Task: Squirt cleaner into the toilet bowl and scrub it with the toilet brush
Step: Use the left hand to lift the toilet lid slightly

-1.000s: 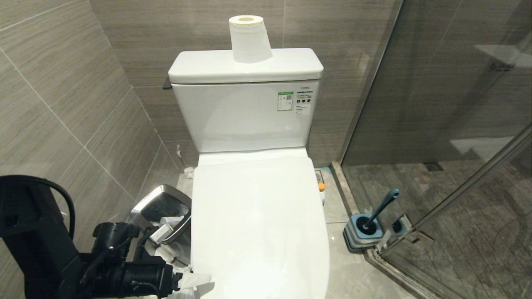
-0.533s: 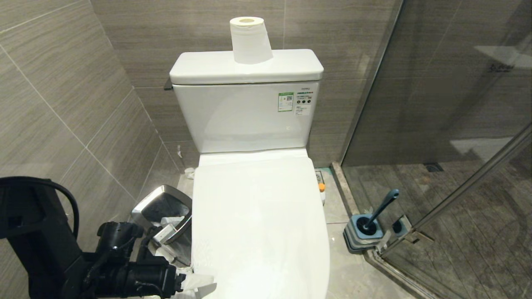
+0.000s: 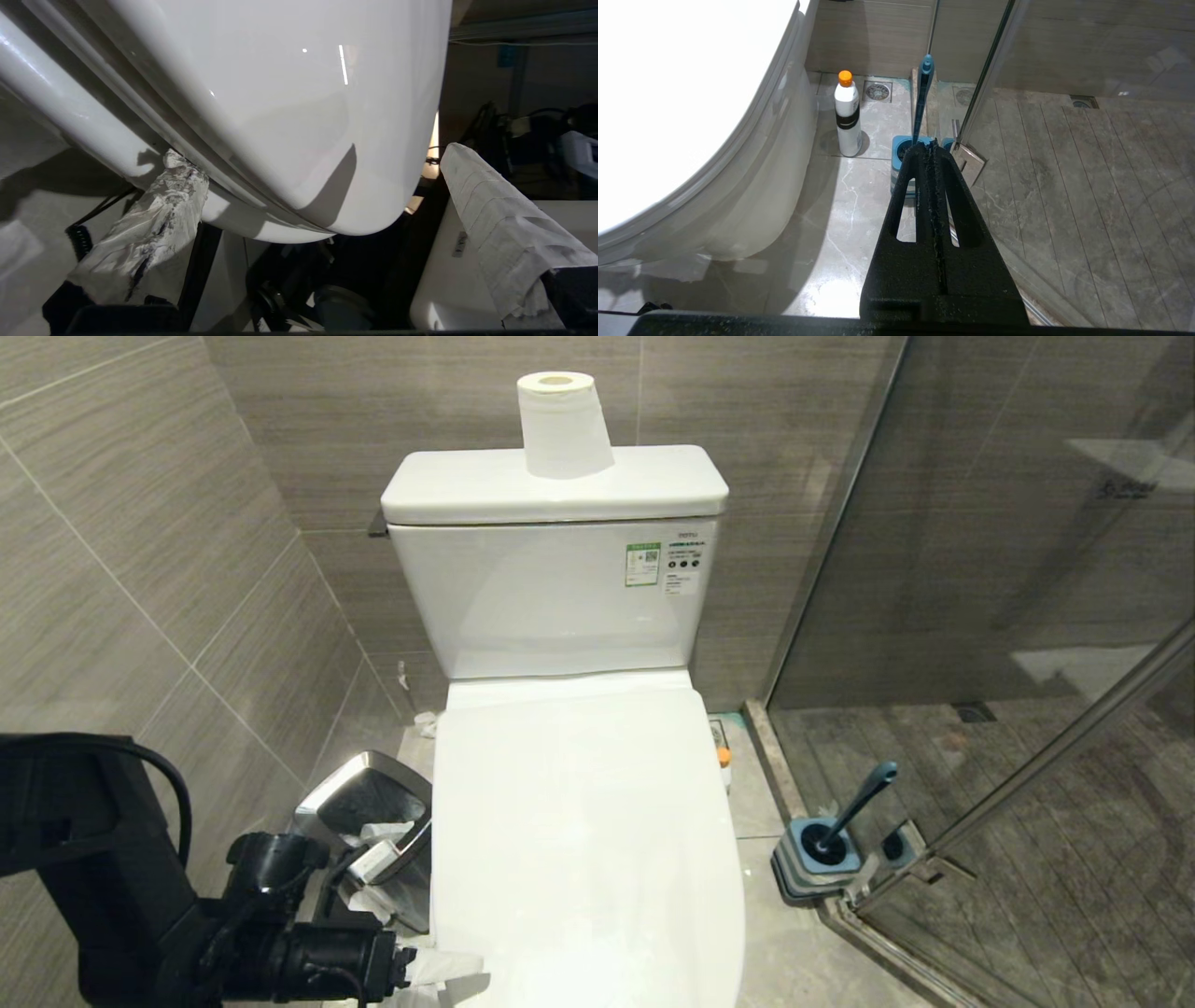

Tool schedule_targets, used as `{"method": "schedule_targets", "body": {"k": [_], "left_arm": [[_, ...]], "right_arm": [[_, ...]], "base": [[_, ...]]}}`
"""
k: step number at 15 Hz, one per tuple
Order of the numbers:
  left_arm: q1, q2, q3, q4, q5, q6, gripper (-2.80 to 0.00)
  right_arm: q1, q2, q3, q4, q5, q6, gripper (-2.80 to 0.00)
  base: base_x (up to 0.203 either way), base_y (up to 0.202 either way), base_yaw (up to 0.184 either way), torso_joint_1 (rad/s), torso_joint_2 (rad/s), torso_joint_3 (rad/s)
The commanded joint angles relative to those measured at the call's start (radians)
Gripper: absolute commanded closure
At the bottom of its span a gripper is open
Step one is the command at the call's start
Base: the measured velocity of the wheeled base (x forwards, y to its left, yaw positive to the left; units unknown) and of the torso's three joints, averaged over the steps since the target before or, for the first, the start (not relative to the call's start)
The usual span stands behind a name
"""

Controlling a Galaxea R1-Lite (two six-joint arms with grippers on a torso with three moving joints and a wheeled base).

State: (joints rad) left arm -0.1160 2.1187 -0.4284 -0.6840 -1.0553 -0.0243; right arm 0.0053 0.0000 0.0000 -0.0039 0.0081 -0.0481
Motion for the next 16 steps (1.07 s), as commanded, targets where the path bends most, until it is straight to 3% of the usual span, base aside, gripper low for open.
{"method": "schedule_targets", "body": {"k": [1,3,10,16], "left_arm": [[0.005,-0.005,-0.01,-0.011,-0.058,-0.003,-2.8],[0.015,-0.022,-0.013,-0.01,-0.114,-0.006,-2.8],[0.016,-0.085,-0.021,-0.009,-0.132,-0.036,-2.8],[0.021,-0.177,-0.041,-0.011,-0.181,-0.206,-2.8]], "right_arm": [[0.001,0.002,0.0,-0.001,0.001,-0.001,0.0],[0.001,0.002,0.0,-0.001,0.001,-0.001,0.0],[0.001,0.002,0.0,-0.001,0.001,-0.001,0.0],[0.002,0.002,0.0,-0.001,0.001,-0.001,0.0]], "base": [[0.0,0.0,0.0,0.0,0.0,0.0],[0.0,0.0,0.0,0.0,0.0,0.0],[0.0,0.0,0.0,0.0,0.0,0.0],[0.0,0.0,0.0,0.0,0.0,0.0]]}}
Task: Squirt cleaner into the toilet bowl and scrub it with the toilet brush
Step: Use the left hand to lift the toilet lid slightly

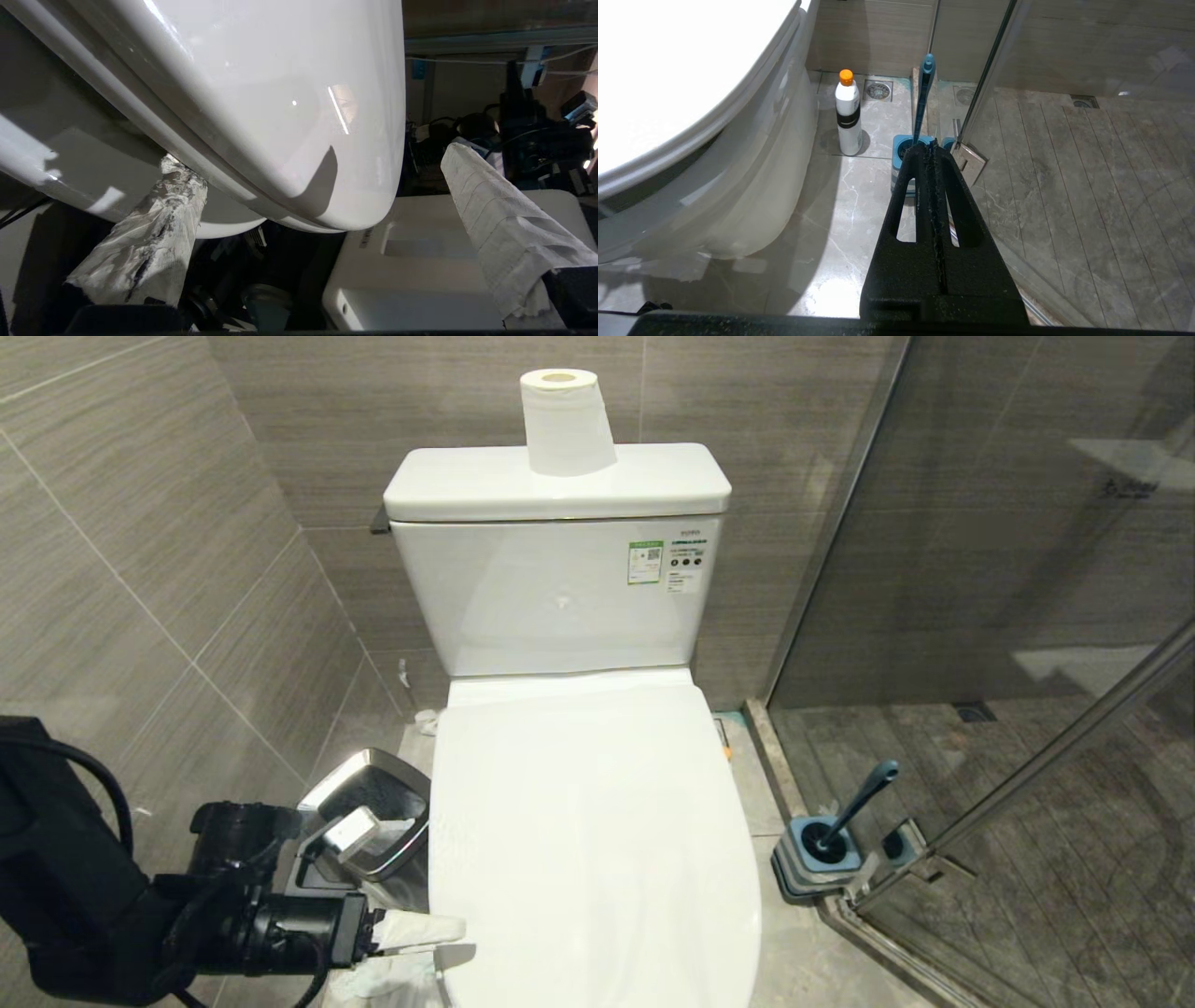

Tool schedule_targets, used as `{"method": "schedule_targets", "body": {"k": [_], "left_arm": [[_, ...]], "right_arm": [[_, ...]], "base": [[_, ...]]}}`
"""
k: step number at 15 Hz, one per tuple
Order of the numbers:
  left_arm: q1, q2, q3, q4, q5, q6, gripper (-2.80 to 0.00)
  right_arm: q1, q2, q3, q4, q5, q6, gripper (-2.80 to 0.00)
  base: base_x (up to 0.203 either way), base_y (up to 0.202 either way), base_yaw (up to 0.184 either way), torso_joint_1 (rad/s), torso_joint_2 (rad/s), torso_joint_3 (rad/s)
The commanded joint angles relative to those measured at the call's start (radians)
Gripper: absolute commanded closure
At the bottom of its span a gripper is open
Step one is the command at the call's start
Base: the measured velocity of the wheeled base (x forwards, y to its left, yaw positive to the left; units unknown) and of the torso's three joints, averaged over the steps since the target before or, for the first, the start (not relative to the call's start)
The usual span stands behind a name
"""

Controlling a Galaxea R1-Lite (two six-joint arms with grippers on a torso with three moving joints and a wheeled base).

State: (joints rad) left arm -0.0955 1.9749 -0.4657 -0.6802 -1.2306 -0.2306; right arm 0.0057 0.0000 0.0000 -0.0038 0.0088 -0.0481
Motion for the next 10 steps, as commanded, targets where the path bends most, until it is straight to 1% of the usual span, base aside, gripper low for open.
{"method": "schedule_targets", "body": {"k": [1,2,4,7,10], "left_arm": [[0.0,-0.041,-0.002,-0.015,-0.006,-0.011,-2.8],[0.0,-0.051,-0.002,-0.015,-0.006,-0.017,-2.8],[-0.001,-0.074,-0.002,-0.014,-0.006,-0.057,-2.8],[0.012,-0.109,-0.025,-0.017,-0.018,-0.158,-2.8],[0.022,-0.133,-0.047,-0.022,-0.05,-0.252,-2.8]], "right_arm": [[0.0,0.002,0.0,-0.001,0.0,-0.001,0.0],[0.0,0.002,0.0,-0.001,0.0,-0.001,0.0],[0.0,0.002,0.0,-0.001,0.0,-0.001,0.0],[0.0,0.002,0.0,-0.001,0.0,-0.001,0.0],[0.0,0.002,0.0,-0.001,0.0,-0.001,0.0]], "base": [[0.0,0.0,0.0,0.0,0.0,0.0],[0.0,0.0,0.0,0.0,0.0,0.0],[0.0,0.0,0.0,0.0,0.0,0.0],[0.0,0.0,0.0,0.0,0.0,0.0],[0.0,0.0,0.0,0.0,0.0,0.0]]}}
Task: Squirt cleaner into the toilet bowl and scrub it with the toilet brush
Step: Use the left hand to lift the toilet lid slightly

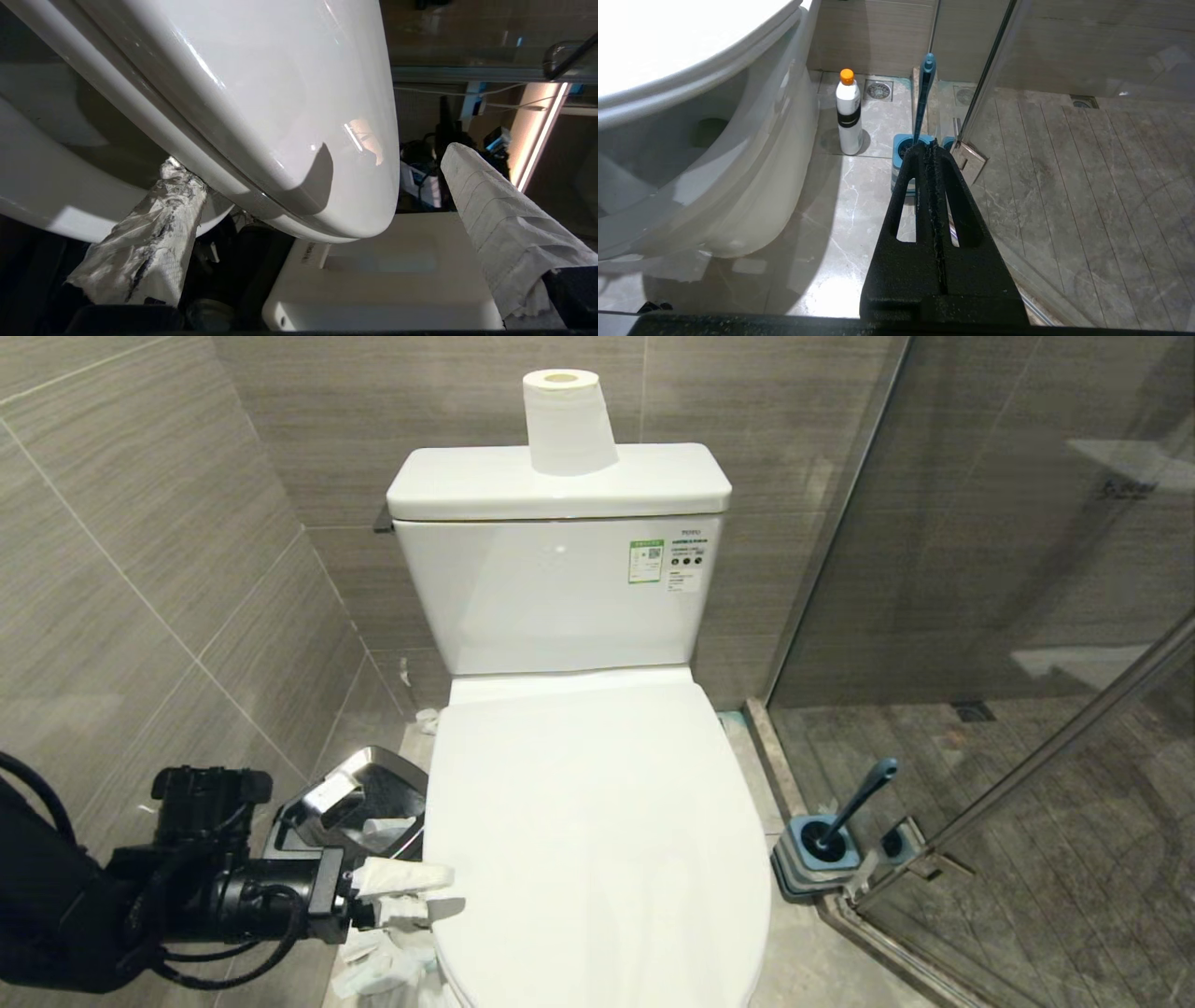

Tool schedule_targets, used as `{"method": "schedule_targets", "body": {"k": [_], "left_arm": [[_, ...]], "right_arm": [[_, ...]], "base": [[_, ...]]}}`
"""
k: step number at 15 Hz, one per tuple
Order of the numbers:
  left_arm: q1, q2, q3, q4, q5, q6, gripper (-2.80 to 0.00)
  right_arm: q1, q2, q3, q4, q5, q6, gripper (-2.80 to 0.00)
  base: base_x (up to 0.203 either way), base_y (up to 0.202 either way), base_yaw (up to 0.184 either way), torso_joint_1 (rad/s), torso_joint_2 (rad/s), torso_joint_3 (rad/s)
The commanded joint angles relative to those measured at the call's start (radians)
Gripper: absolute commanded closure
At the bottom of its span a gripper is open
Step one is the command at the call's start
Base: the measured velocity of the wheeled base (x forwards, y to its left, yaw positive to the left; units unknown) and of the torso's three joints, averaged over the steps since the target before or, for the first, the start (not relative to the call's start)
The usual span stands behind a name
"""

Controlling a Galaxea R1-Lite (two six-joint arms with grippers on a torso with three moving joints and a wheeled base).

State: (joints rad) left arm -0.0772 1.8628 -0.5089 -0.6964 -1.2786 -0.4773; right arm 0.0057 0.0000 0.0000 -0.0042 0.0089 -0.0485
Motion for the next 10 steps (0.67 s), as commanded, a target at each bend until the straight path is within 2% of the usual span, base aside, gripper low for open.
{"method": "schedule_targets", "body": {"k": [1,7,10], "left_arm": [[0.003,-0.03,-0.007,-0.006,-0.005,-0.033,-2.8],[0.02,-0.071,-0.067,-0.006,-0.006,-0.14,-2.8],[0.028,-0.098,-0.071,-0.005,-0.007,-0.169,-2.8]], "right_arm": [[0.0,0.001,0.0,0.0,0.0,-0.001,0.0],[0.0,0.0,0.0,0.0,0.0,-0.001,0.0],[0.0,0.002,0.0,0.0,0.0,-0.001,0.0]], "base": [[0.0,0.0,0.0,0.0,0.0,0.0],[0.0,0.0,0.0,0.0,0.0,0.0],[0.0,0.0,0.0,0.0,0.0,0.0]]}}
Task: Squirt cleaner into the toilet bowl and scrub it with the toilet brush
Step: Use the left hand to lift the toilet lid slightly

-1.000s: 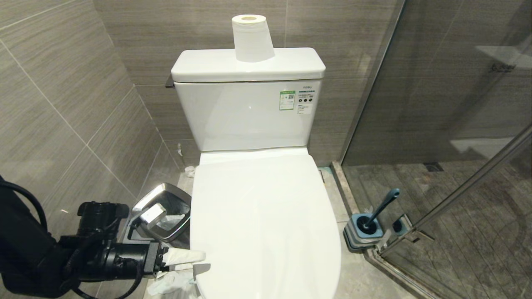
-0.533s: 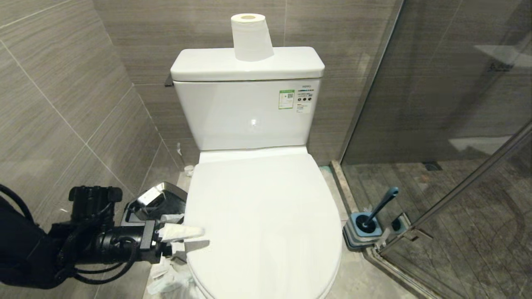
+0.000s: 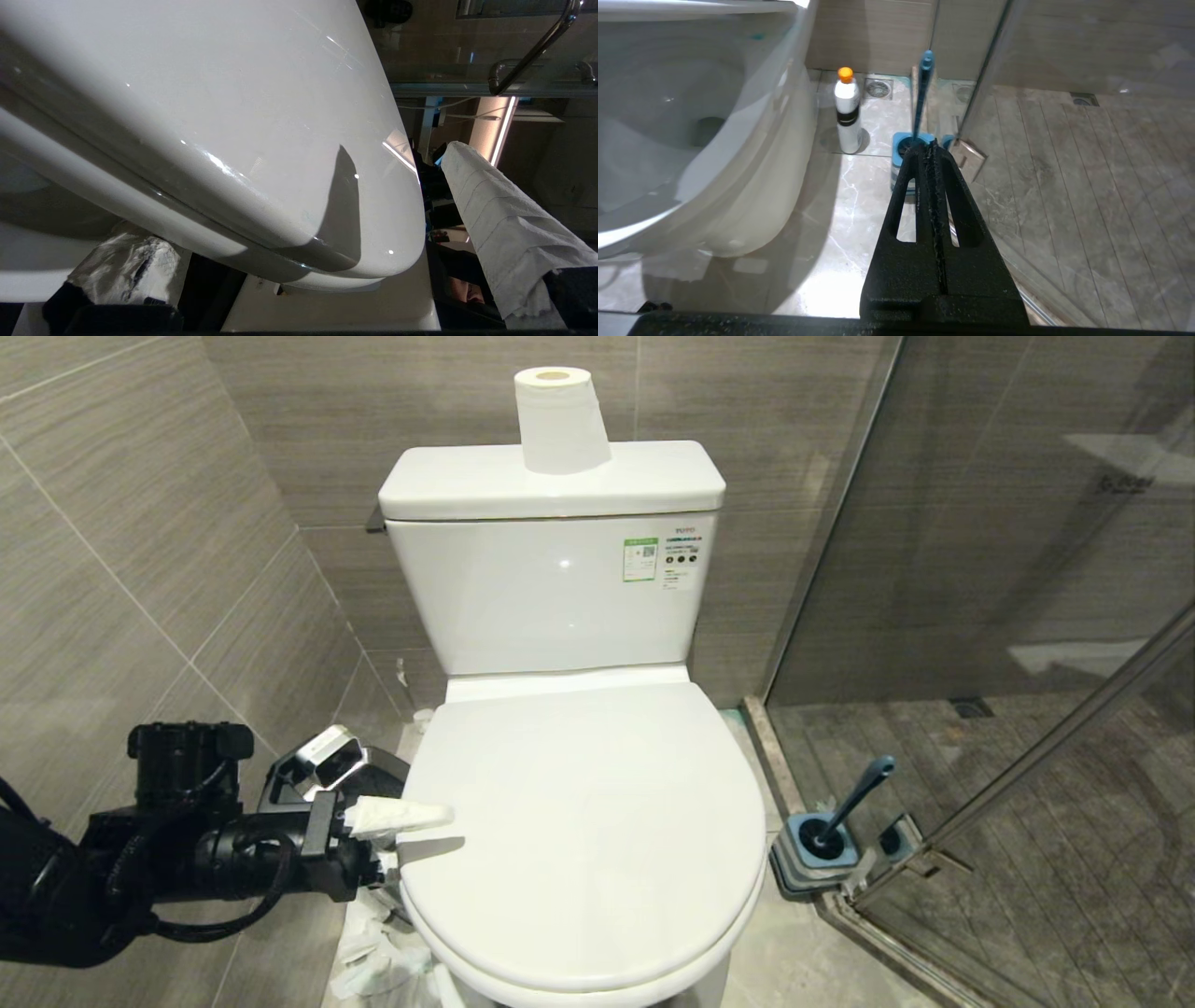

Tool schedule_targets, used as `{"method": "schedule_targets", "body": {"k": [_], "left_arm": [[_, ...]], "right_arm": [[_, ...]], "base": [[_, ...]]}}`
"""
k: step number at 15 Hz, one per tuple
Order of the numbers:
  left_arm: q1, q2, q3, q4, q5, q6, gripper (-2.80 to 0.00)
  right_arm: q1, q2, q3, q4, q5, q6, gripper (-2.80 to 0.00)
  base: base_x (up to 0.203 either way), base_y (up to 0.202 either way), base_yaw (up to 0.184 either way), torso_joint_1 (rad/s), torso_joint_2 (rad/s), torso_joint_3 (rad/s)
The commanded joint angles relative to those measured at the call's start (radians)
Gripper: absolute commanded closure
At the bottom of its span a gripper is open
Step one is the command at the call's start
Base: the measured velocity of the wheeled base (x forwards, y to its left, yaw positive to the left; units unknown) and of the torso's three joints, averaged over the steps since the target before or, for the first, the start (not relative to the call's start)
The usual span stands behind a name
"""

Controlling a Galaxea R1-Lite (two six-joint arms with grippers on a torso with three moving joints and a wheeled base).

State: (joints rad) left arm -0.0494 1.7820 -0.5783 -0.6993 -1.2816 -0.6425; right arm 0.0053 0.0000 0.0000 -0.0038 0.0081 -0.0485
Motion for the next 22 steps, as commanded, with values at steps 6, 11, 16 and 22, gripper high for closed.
{"method": "schedule_targets", "body": {"k": [6,11,16,22], "left_arm": [[0.001,-0.108,-0.043,-0.003,-0.007,-0.08,-2.8],[-0.007,-0.164,-0.113,-0.003,-0.005,-0.2,-2.8],[-0.007,-0.211,-0.135,-0.002,-0.007,-0.212,-2.8],[-0.024,-0.222,-0.154,-0.057,-0.014,-0.257,-2.8]], "right_arm": [[0.001,0.002,0.0,-0.001,0.001,-0.001,0.0],[0.001,0.002,0.0,-0.001,0.001,-0.001,0.0],[0.001,0.002,0.0,-0.001,0.001,-0.001,0.0],[0.001,0.002,0.0,-0.001,0.001,-0.001,0.0]], "base": [[0.0,0.0,0.0,0.0,0.0,0.0],[0.0,0.0,0.0,0.0,0.0,0.0],[0.0,0.0,0.0,0.0,0.0,0.0],[0.0,0.0,0.0,0.0,0.0,0.0]]}}
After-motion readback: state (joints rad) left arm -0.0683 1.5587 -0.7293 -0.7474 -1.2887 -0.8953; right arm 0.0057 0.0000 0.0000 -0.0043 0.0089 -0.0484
